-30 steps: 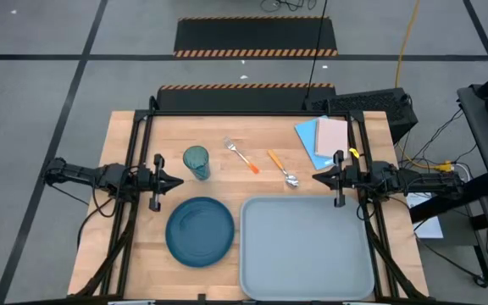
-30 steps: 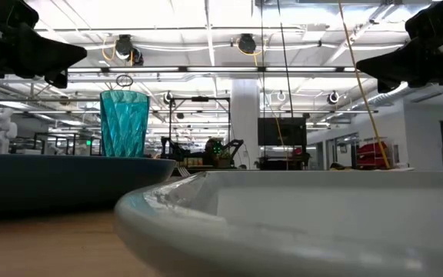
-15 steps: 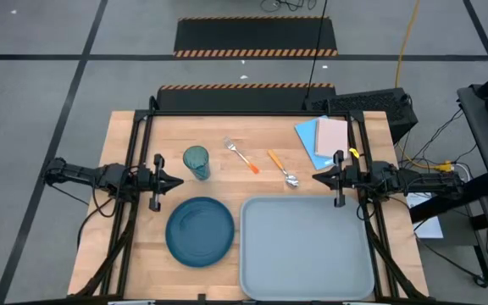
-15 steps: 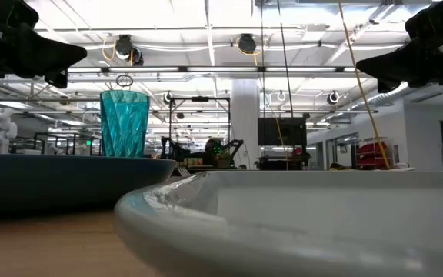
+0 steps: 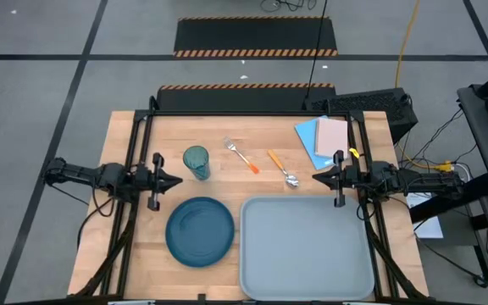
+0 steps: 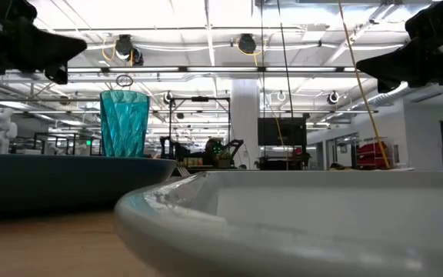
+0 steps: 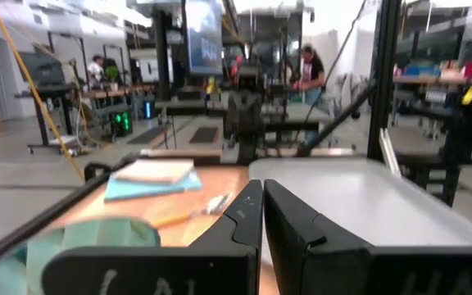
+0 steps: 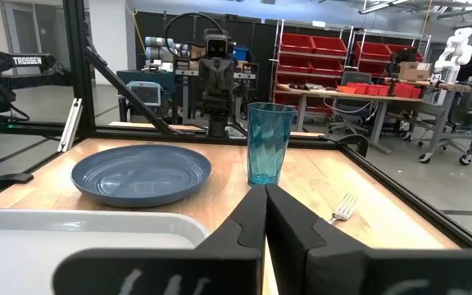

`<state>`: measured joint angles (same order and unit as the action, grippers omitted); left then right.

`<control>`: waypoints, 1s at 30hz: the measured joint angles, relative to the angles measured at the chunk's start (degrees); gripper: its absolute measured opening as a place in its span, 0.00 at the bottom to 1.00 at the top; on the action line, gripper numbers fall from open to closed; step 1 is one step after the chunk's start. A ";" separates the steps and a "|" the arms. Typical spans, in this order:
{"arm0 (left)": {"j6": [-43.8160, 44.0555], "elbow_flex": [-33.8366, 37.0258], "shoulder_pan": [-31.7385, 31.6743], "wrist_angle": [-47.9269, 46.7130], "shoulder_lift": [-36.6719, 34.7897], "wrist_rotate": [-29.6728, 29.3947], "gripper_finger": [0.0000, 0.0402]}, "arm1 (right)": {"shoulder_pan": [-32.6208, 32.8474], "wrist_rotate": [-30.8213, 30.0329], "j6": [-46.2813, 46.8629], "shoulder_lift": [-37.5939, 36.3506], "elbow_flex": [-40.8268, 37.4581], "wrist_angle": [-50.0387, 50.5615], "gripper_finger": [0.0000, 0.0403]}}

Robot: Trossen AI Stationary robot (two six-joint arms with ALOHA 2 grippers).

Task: Pick and place plate/cup/fork/spoon on tray
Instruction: Put the blue cup to the top left of the gray tray

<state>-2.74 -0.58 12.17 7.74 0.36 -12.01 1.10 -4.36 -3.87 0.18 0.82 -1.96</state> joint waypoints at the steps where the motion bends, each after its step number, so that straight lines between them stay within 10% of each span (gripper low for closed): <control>1: 0.00 0.00 0.01 1.23 0.00 0.00 0.05 | 0.00 0.00 0.01 0.00 0.00 0.00 0.00; 19: 1.44 -0.01 0.22 27.71 0.00 0.03 0.05 | 0.00 -0.02 0.01 0.00 0.00 0.00 0.00; 30: -4.49 -9.77 3.52 27.36 8.47 0.15 0.05 | 0.00 0.00 0.01 0.00 0.00 -0.28 0.00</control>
<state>-7.23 -10.35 15.69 35.11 8.83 -11.86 1.10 -4.36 -3.86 0.19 0.82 -2.24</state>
